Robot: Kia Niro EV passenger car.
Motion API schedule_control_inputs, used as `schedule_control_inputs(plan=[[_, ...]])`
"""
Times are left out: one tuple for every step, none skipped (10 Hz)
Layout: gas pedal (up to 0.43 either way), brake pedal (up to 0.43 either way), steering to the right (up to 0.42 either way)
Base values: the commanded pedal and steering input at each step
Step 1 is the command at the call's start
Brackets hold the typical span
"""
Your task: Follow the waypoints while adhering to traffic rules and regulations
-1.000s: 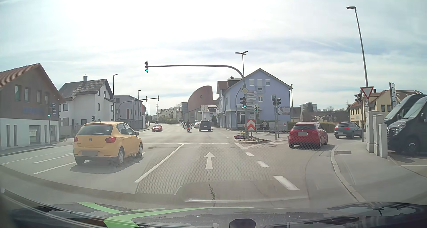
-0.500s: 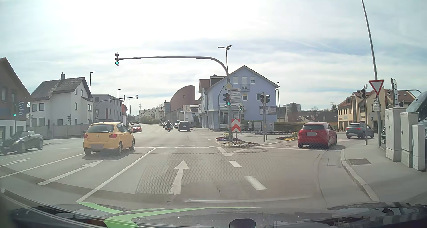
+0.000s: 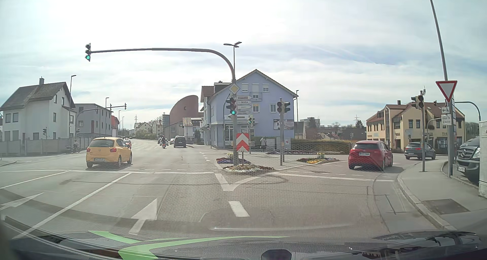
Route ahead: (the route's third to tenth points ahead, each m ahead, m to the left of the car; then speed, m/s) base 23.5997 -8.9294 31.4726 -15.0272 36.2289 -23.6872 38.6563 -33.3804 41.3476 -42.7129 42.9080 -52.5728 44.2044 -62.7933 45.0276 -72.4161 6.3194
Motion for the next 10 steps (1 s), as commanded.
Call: schedule_control_inputs(plan=[[0.138, 0.000, 0.131], [0.098, 0.000, 0.137], [0.087, 0.000, 0.141], [0.087, 0.000, 0.144], [0.087, 0.000, 0.144], [0.087, 0.000, 0.145], [0.087, 0.000, 0.145], [0.087, 0.000, 0.147], [0.079, 0.000, 0.149], [0.079, 0.000, 0.149]])
